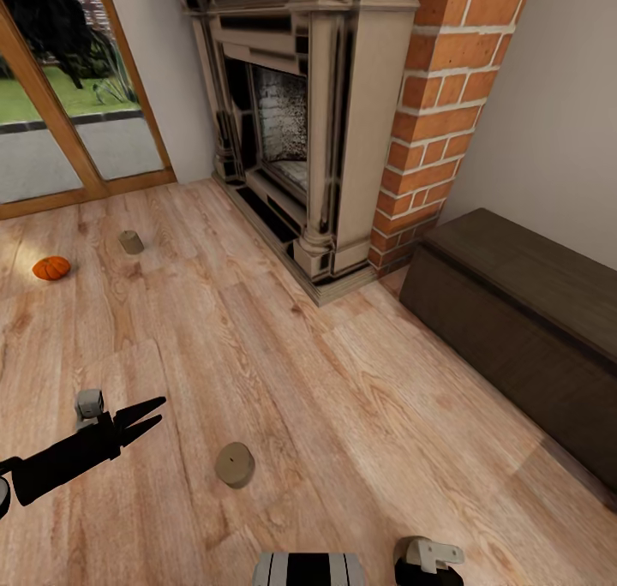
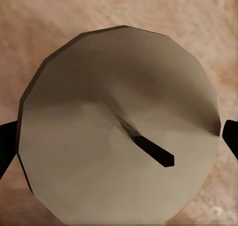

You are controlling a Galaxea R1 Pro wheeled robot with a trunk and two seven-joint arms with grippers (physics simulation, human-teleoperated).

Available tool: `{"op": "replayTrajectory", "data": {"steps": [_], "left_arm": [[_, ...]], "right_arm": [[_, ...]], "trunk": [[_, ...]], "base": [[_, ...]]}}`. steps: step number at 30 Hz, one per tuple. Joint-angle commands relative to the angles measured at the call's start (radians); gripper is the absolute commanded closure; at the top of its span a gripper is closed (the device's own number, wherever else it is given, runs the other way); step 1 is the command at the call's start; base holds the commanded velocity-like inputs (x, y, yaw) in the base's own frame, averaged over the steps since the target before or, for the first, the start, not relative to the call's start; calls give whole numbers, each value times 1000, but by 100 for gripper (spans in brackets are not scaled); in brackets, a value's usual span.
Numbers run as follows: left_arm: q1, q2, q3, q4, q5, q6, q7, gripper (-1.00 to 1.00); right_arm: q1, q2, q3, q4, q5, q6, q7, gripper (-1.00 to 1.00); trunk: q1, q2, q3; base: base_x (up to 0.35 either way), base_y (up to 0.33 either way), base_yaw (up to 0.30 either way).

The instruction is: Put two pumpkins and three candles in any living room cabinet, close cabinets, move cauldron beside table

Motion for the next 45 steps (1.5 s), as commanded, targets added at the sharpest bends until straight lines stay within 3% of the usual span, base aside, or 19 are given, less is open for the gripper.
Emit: {"op": "replayTrajectory", "data": {"steps": [1, 18, 21, 28, 29, 45], "left_arm": [[-1, 0, 1, 0, -2, 5, -4, -100], [-1, -1, 0, 0, -2, 5, -5, -100], [-1, -1, 0, 0, -2, 5, -5, -100], [-1, -1, 0, 1, -2, 5, -5, -100], [-1, -1, 0, 1, -2, 5, -5, -100], [-1, -1, -1, 1, -2, 5, -4, -100]], "right_arm": [[-1, 0, 8, 1, -11, -4, -3, -100], [-1, 0, 8, 1, -9, -4, -3, -100], [-1, 0, 8, 1, -9, -5, -3, -100], [-1, 0, 8, 1, -9, -6, -3, -100], [-1, 0, 8, 1, -9, -6, -3, 100], [-1, 0, 8, 0, -9, -7, -3, 100]], "trunk": [[0, 0, -1], [0, 0, -1], [1, -1, -12], [1, -1, -12], [1, -1, -12], [1, -1, -12]], "base": [[0, 0, 0], [0, 0, 0], [0, 0, 0], [0, 0, 0], [0, 0, 0], [0, 0, 0]]}}
